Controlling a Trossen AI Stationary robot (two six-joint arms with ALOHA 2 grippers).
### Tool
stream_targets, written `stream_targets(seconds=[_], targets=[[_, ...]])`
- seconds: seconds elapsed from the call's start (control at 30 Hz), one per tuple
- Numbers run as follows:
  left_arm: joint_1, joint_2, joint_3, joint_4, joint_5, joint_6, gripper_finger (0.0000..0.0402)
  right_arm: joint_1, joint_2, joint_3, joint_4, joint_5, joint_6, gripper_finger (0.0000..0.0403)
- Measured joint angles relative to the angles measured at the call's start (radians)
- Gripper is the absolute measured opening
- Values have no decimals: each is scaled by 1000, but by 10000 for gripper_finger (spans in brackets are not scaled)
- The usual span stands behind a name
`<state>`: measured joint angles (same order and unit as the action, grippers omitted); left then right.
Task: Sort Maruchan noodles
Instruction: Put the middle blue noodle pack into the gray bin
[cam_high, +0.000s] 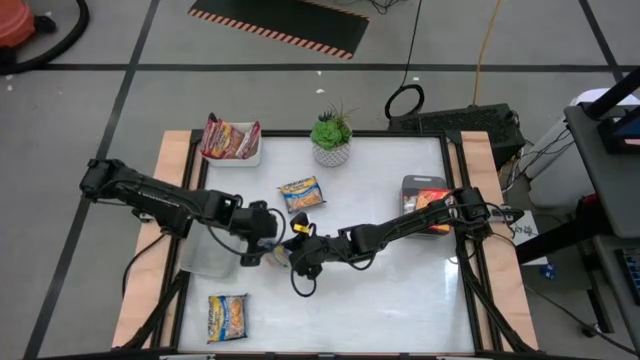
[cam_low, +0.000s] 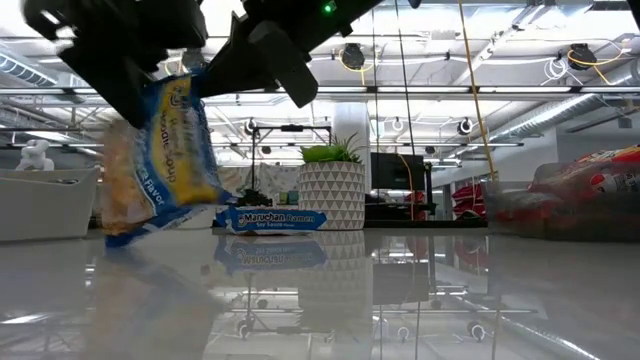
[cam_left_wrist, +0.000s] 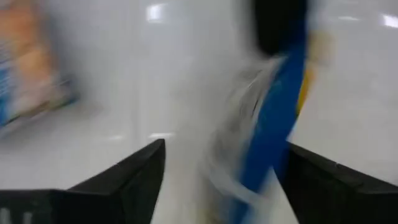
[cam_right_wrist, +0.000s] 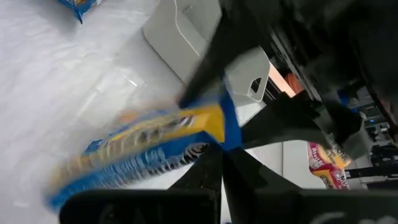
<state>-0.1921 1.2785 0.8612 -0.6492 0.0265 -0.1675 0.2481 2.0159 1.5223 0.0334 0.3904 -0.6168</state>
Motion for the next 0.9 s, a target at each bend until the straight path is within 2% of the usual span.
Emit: stream_targets(seconds=[0.03, 0.13, 0.27, 0.37, 0.7, 0.9], targets=[[0, 0, 0, -13, -36, -33, 277, 0, 0, 0, 0, 1, 9, 0], [-11, 0, 0, -32, -55, -79, 232, 0, 0, 0, -2, 1, 29, 0], [-50, 0, 0, -16, -54, -65, 174, 0, 0, 0, 0, 1, 31, 0], [-84, 0, 0, 9, -51, -34, 147, 3, 0, 1, 0, -1, 33, 0], [-125, 0, 0, 25, -61, -46, 136, 3, 0, 1, 3, 4, 87, 3], [-125, 0, 0, 22, -98, -77, 136, 2, -12, 1, 3, 37, 115, 41]])
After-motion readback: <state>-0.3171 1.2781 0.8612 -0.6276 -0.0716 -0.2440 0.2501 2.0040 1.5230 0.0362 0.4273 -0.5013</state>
